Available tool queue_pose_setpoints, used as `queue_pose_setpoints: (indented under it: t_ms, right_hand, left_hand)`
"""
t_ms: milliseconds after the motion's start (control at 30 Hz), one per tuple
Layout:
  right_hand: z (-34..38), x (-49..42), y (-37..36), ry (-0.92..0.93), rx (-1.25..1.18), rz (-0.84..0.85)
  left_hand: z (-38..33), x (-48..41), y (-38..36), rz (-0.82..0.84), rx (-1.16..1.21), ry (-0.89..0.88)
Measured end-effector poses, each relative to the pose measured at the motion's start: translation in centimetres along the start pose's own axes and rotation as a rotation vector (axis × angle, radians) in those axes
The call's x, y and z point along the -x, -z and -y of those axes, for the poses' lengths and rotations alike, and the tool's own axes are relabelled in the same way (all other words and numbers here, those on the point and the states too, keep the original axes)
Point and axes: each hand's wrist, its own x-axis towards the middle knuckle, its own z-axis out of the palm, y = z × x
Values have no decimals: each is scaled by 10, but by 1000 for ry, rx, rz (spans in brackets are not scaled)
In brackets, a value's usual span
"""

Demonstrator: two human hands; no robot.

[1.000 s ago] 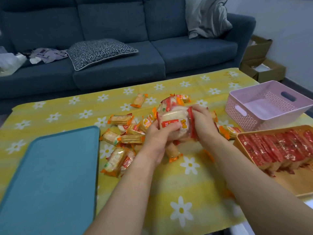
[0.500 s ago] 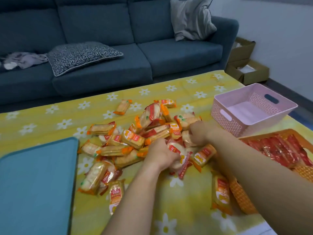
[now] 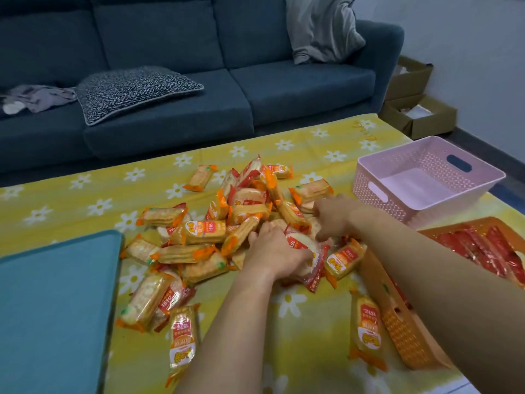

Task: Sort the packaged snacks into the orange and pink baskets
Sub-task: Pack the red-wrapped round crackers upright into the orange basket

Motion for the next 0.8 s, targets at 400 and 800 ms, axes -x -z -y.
queue_pose_setpoints:
  t_ms: [400,800]
  right_hand:
    - [-11,29,16,62,-124,-160]
    - [27,80,33,-7,-1433,-110]
  left_hand:
    - [13,13,15,178,366,45]
    - [9,20,44,86,1774,-91]
